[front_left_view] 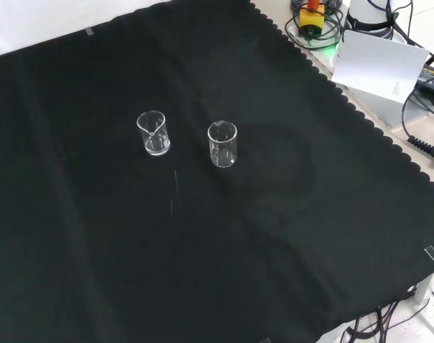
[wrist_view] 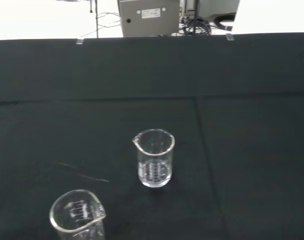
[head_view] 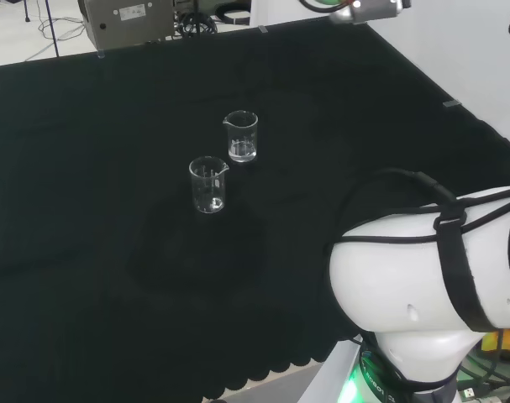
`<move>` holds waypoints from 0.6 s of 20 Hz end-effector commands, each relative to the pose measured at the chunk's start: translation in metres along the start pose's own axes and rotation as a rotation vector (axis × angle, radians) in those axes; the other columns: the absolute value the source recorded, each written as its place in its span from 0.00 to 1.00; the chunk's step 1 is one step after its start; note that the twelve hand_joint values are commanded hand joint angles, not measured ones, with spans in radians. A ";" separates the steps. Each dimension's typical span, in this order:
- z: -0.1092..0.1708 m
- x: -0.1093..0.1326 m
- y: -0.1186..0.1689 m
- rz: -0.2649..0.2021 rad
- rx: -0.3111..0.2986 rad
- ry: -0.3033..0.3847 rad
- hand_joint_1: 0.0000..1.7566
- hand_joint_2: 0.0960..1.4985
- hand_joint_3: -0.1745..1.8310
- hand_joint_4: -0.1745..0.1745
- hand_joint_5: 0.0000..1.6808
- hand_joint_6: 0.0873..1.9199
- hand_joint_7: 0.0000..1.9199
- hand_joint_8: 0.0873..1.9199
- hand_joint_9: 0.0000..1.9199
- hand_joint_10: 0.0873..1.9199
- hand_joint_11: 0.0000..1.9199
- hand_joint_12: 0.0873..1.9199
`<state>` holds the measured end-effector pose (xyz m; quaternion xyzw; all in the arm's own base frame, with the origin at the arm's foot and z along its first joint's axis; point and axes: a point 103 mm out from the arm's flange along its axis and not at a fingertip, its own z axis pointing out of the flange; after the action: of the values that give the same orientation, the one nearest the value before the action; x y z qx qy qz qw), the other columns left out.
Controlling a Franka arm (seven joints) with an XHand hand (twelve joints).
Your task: Pick up the beaker on the right.
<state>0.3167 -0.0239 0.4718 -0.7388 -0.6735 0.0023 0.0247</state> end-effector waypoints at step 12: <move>0.070 -0.137 0.045 0.079 0.092 0.116 0.10 0.78 0.23 0.54 0.15 0.00 0.02 0.19 0.23 0.00 0.00 0.68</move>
<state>0.3243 -0.0759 0.4527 -0.7518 -0.6582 0.0055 0.0394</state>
